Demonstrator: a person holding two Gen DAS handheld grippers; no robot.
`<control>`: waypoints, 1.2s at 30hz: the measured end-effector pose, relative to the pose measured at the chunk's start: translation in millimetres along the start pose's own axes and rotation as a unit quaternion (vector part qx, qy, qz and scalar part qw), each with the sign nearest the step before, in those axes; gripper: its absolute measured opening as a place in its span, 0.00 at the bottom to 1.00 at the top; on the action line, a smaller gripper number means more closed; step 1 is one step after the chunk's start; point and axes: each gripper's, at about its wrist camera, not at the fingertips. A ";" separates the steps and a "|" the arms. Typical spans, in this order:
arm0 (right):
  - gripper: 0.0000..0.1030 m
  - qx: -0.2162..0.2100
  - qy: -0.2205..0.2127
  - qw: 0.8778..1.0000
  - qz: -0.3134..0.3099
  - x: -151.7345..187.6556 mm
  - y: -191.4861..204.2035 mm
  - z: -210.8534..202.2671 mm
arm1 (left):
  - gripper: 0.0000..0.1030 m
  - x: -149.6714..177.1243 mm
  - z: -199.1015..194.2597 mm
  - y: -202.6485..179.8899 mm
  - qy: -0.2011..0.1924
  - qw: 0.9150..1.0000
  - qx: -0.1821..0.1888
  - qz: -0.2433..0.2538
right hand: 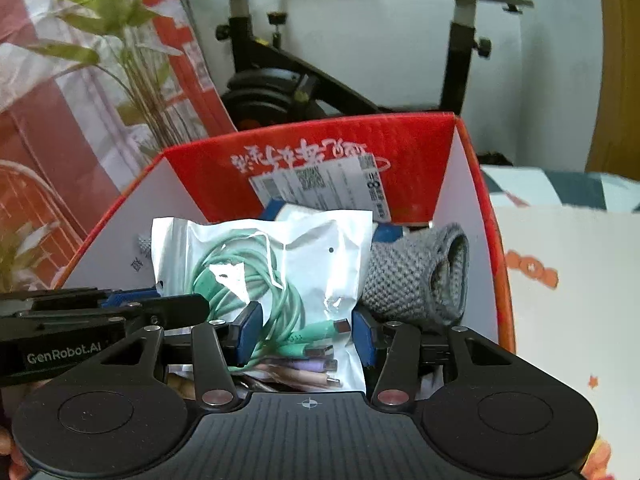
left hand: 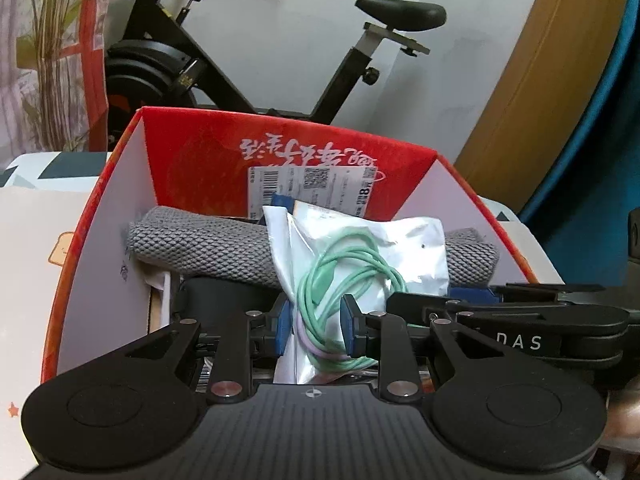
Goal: Organize soft objects
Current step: 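Open both tools and withdraw them from the red box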
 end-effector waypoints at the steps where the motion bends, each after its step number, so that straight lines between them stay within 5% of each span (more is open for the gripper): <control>1: 0.43 0.004 0.006 1.000 0.004 -1.3 -0.2 2.0 | 0.28 0.3 -0.9 0.6 -0.003 1.000 -0.004 0.000; 7: 0.43 0.032 0.033 0.999 -0.005 -3.3 3.9 8.9 | 0.30 -1.9 -19.7 2.6 -0.034 0.999 -0.012 -0.004; 17: 0.77 0.079 -0.033 0.993 -0.081 3.5 36.3 -33.3 | 0.62 11.5 -75.7 -13.7 -0.105 0.993 -0.026 0.053; 23: 0.87 0.084 -0.068 0.986 -0.124 25.5 51.5 -77.7 | 0.69 42.6 -105.4 -15.7 -0.112 0.992 -0.034 0.036; 30: 0.87 0.059 -0.081 0.986 -0.130 84.7 50.2 -117.7 | 0.69 102.7 -127.8 -16.7 -0.082 0.996 -0.044 0.014; 36: 0.87 0.040 -0.043 0.988 -0.140 140.6 43.1 -128.4 | 0.69 143.4 -134.1 -26.3 -0.040 0.997 -0.040 0.046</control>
Point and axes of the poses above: each gripper's, at about its wrist camera, not at the fingertips, and z roughly the way its jaws point, y to its left, x to its underside, and after that the axes turned 7 degrees about -x, right-handed
